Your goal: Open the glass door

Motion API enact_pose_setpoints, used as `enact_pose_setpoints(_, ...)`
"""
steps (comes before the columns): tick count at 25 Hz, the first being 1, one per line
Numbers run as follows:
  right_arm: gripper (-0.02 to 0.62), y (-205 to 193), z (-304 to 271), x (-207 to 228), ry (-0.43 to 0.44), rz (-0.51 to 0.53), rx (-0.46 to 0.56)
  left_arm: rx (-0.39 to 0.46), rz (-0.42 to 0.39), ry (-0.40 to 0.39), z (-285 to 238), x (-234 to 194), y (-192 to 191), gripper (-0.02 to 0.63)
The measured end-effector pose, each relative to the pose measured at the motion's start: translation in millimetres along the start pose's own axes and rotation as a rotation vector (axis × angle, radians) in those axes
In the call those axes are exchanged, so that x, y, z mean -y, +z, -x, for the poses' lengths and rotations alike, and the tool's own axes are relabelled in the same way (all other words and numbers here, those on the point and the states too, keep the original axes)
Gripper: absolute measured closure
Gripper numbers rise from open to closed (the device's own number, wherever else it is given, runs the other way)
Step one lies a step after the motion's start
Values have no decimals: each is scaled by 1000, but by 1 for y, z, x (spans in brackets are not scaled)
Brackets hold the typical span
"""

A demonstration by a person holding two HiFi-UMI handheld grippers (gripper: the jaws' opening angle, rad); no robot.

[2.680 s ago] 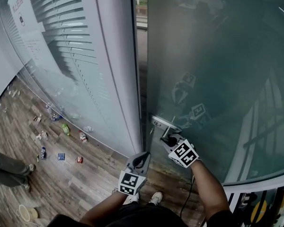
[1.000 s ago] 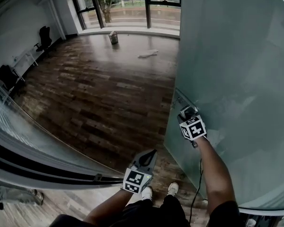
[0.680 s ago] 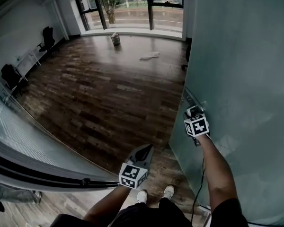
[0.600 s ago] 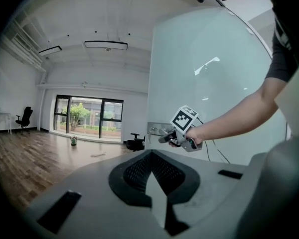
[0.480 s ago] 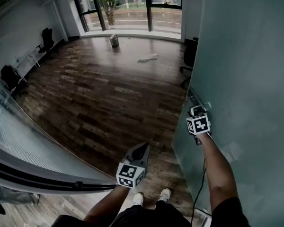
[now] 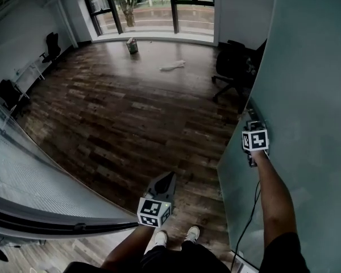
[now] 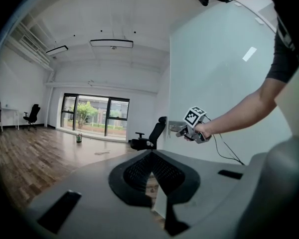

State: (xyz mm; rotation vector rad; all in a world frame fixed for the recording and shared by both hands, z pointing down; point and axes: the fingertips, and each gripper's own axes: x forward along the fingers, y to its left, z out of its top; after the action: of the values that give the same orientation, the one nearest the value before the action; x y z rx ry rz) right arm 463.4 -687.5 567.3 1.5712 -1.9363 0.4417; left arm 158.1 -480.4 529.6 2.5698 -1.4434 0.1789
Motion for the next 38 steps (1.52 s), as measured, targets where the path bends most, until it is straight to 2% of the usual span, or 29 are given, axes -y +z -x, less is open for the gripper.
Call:
enact_pose_setpoints(3,580,-2,-4,38,-36,-31,-5,2,-18,5,-13,-1,-1,603)
enact_pose_setpoints(9,580,-4,2,105,-99,-84,-28,-61,-37,-5,-35,4,-11,603)
enact_pose_setpoints(13,580,-11,9,144,-117,-126,-35,-27,-97,0,-46,6,-6,603)
enact_pose_setpoints(23,580,-42,6,240,-197,-212,-46,-63,-93,-8,-71,19,-19,603)
enact_pose_setpoints(31,580,-50,10,270,-199,-235,-87,-72,-94,-41,-88,41,-24,603)
enact_pose_setpoints(36,578,-52,15,264,-185,-215,-230,-77,-106,-67,-80,47,-24,603)
enact_pose_setpoints(38,532,-49,23,259,-176,-242,-227,-74,-125,-79,-74,51,-23,603)
